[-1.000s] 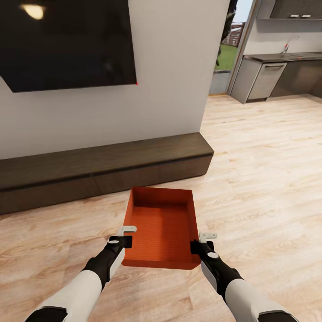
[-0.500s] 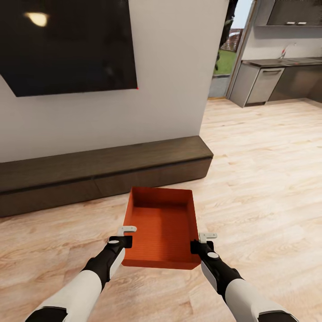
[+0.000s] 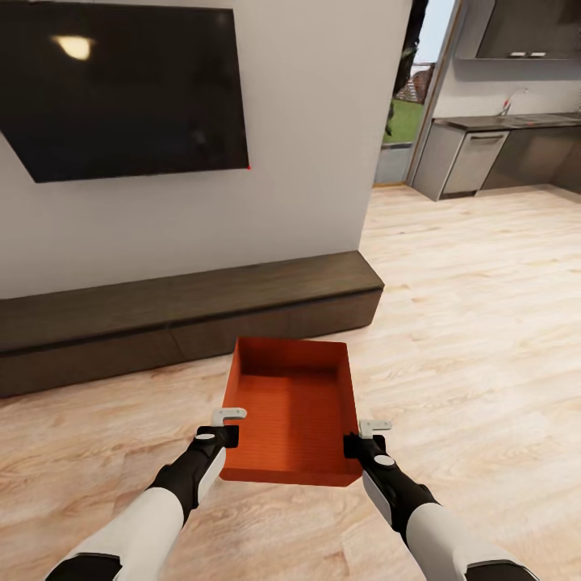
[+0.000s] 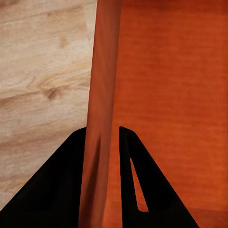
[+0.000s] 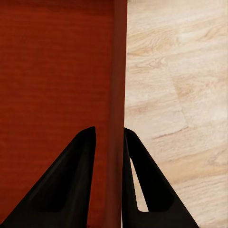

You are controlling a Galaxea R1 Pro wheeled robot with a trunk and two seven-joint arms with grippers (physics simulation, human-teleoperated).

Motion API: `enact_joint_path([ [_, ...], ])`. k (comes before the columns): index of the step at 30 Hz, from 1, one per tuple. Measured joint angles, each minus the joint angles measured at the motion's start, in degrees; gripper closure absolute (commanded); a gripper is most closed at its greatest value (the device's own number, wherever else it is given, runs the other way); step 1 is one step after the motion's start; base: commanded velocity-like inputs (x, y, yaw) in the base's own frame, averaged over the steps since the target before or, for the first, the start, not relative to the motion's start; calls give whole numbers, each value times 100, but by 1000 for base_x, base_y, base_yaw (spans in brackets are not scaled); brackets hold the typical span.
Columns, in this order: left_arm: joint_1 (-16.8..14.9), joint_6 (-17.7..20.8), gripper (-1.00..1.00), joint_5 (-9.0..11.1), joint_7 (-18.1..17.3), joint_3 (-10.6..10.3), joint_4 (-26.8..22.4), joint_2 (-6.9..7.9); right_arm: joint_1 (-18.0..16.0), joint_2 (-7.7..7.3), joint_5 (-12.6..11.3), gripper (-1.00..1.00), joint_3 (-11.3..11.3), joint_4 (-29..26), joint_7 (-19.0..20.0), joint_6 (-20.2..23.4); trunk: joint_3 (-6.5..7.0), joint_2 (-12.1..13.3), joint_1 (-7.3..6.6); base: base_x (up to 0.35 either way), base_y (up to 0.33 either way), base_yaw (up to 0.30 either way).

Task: Move the two storage containers from the living room to the garage. In the garage, place one container on the floor and stack the other container on top of it (either order is fine).

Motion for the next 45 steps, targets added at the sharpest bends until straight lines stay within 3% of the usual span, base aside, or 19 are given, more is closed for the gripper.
enact_joint_path([
  [32,0,-17,100,23,-33,-9,18,23,0,5,-36,100,29,11,-2,-18,291,0,0,0,0,0],
  [45,1,-160,100,93,-40,-14,108,34,-1,12,60,100,8,-13,-7,-23,410,0,0,0,0,0],
])
